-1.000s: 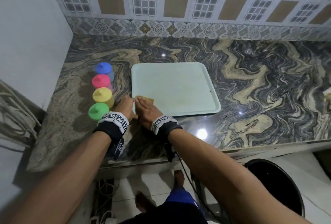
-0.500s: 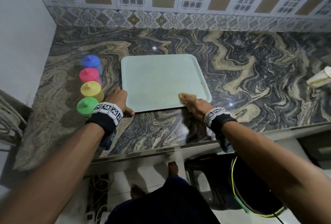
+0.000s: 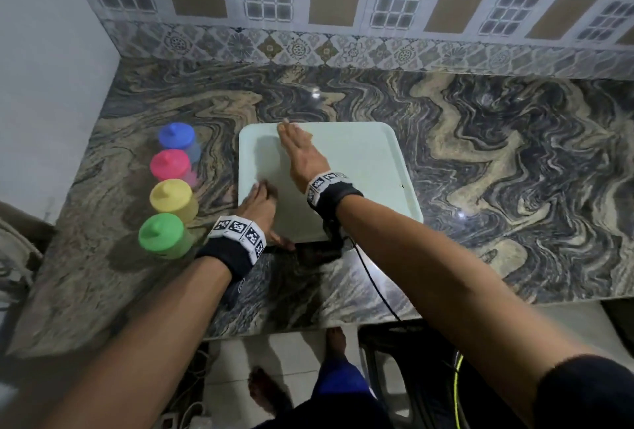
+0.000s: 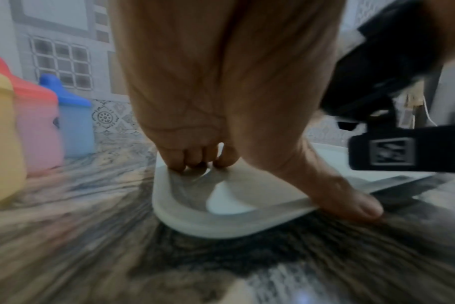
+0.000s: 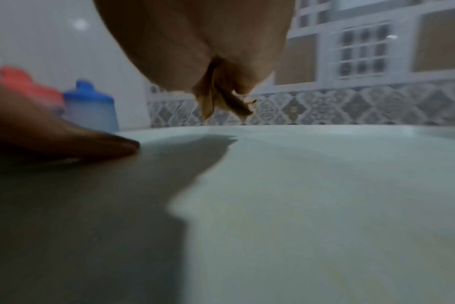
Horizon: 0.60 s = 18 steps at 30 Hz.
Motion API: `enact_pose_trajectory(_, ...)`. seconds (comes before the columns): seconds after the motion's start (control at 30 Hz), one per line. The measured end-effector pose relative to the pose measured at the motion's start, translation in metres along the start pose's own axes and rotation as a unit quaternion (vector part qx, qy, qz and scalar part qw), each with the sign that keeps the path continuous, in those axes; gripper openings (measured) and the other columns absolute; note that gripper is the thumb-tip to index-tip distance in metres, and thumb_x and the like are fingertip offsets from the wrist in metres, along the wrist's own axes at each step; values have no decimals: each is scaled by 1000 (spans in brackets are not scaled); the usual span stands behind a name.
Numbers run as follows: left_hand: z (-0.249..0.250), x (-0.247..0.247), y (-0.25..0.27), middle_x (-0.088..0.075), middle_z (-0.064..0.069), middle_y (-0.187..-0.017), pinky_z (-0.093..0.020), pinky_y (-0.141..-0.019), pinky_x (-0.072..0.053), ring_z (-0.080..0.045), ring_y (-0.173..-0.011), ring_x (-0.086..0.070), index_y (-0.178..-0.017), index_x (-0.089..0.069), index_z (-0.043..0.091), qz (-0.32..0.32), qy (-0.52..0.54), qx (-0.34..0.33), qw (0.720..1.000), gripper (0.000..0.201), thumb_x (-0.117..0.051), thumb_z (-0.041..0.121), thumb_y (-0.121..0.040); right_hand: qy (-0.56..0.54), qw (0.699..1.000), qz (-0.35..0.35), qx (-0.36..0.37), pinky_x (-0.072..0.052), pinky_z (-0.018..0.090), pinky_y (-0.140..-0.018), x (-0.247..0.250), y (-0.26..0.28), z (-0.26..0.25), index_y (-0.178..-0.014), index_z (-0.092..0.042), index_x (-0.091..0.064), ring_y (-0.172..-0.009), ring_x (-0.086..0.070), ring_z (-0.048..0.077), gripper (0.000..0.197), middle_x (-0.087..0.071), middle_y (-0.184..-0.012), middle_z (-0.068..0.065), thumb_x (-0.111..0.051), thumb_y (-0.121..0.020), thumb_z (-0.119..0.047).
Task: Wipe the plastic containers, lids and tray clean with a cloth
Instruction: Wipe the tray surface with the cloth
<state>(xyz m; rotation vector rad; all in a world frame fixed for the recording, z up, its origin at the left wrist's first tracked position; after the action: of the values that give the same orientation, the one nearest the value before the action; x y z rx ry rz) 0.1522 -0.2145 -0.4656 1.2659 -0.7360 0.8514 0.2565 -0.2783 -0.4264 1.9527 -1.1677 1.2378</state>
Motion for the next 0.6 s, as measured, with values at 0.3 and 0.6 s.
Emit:
enact_pose_trajectory(0.3,5,-3,-3,12,-25,-158,-35,-119,4,-34,-148,8,-149,4,-7,-31,-29,13,999,134,-71,67,-66,60,985,-158,29,-2,34,-122,-31,-37,48,-155,-7,-9,-151,-6,31,57,-5,-162,17,-34,-104,-17)
enact_pose_trajectory(0.6,1,-11,-10,18,-18,-159,-37,-122,-5,-30,-149,10,-150,9,-2,-44,-16,21,999,138,-73,68,-64,108,973,-94,-182,-2,36,-121,41,12,212,-153,-3,-17,-150,-11,29,55,-11,-162,16,-36,-103,-15)
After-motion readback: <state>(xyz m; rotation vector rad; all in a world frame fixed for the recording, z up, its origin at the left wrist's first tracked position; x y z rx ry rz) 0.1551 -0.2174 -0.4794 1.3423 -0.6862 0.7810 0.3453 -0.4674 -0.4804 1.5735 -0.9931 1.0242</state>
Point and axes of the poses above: each hand's wrist, its own y-axis away from the middle knuckle, its own x-axis out of the back of the hand, z = x × y, the point moved 10 cm from there along -y, towards the middle knuckle
